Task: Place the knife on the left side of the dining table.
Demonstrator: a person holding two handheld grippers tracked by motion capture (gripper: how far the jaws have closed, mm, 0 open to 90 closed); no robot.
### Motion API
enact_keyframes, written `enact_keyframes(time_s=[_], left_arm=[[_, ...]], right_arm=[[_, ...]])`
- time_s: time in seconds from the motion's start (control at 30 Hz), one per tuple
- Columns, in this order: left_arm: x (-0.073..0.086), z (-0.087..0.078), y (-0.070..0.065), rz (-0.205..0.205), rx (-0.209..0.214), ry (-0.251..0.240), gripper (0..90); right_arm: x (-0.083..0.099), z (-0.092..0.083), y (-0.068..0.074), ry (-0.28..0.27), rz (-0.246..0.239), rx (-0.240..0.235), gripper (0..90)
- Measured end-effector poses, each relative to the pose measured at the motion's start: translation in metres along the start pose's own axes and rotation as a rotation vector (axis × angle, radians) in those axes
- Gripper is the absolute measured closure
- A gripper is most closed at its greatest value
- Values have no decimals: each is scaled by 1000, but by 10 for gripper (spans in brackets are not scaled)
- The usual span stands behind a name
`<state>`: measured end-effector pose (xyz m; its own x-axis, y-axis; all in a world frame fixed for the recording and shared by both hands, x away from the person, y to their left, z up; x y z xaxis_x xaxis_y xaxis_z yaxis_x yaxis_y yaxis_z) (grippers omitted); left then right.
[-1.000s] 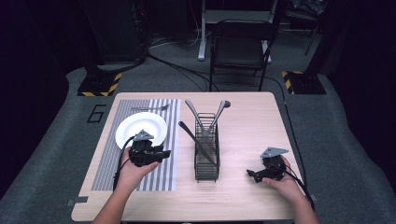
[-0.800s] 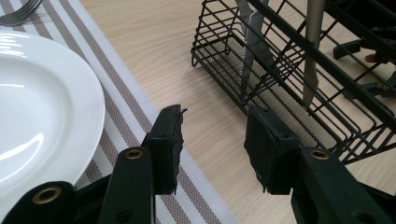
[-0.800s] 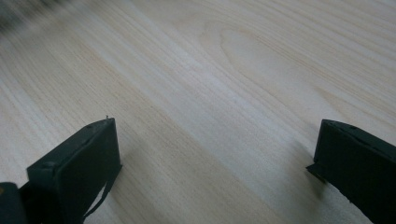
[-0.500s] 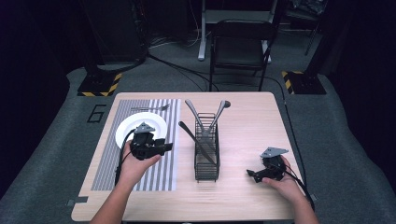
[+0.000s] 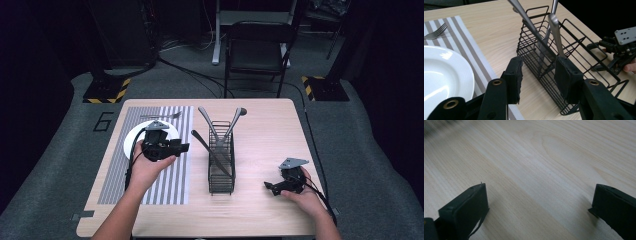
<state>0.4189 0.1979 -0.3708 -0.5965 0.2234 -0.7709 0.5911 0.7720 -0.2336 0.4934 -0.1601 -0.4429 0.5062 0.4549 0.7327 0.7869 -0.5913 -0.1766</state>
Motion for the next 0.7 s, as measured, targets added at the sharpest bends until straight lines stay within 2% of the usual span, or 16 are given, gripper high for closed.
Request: enact_keyframes(time_s=[0.27, 0.43, 0.67, 0.7], left_arm=[[-16, -3, -7, -14, 13, -22, 586], [-24, -2, -10, -22, 35, -27, 598], [-32, 0, -12, -31, 29, -38, 605], [-34, 1, -12, -42, 28, -40, 607]], right_arm=[[0, 0, 0, -1, 0, 1, 0], [0, 0, 0, 0, 0, 0, 0], [0, 0, 0, -1, 0, 1, 0], [0, 0, 0, -1, 0, 1, 0]])
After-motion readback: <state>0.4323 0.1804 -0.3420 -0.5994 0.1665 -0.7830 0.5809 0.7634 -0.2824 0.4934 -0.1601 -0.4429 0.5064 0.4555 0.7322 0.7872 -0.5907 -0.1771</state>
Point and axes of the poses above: each handheld gripper's, and its own axes: z roughly forward along the jaws, x roughly out of its underside, y roughly to its left, the point moved 2 cm from there along z, roughly forward along the jaws
